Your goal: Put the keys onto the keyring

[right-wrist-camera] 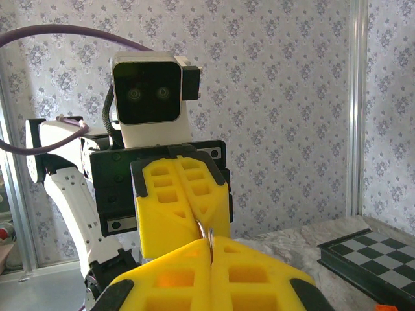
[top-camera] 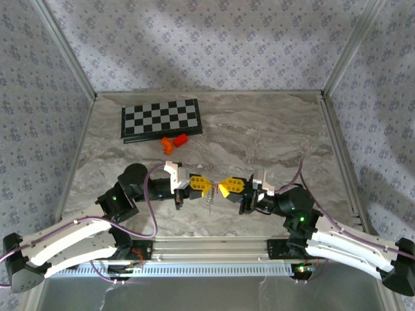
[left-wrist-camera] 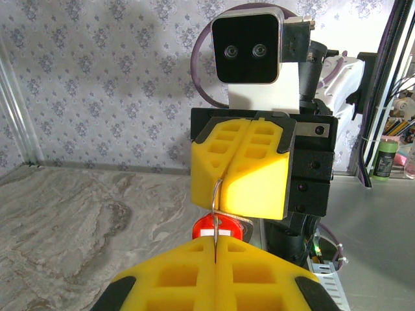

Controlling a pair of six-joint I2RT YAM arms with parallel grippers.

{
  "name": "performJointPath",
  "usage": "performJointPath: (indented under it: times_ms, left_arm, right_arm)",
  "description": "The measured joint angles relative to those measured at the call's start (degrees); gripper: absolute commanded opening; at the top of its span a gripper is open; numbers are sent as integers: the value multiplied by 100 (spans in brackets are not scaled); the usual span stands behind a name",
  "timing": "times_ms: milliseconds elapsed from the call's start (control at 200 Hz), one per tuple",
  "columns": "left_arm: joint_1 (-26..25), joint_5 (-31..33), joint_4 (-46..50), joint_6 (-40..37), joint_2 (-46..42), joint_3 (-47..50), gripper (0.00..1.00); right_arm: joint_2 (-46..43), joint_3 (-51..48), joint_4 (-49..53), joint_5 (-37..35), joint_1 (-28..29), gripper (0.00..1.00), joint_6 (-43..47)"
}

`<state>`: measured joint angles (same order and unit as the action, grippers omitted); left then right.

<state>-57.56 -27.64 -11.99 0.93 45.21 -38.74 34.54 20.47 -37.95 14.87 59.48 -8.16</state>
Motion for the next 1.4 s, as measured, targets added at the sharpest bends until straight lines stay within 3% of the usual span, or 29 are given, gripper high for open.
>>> performJointPath:
  times_ms: [1399]
  left_arm:
    - [0, -20, 48, 0, 59, -118, 0]
  right_arm:
    - [-22, 2, 22, 83, 0, 0, 136]
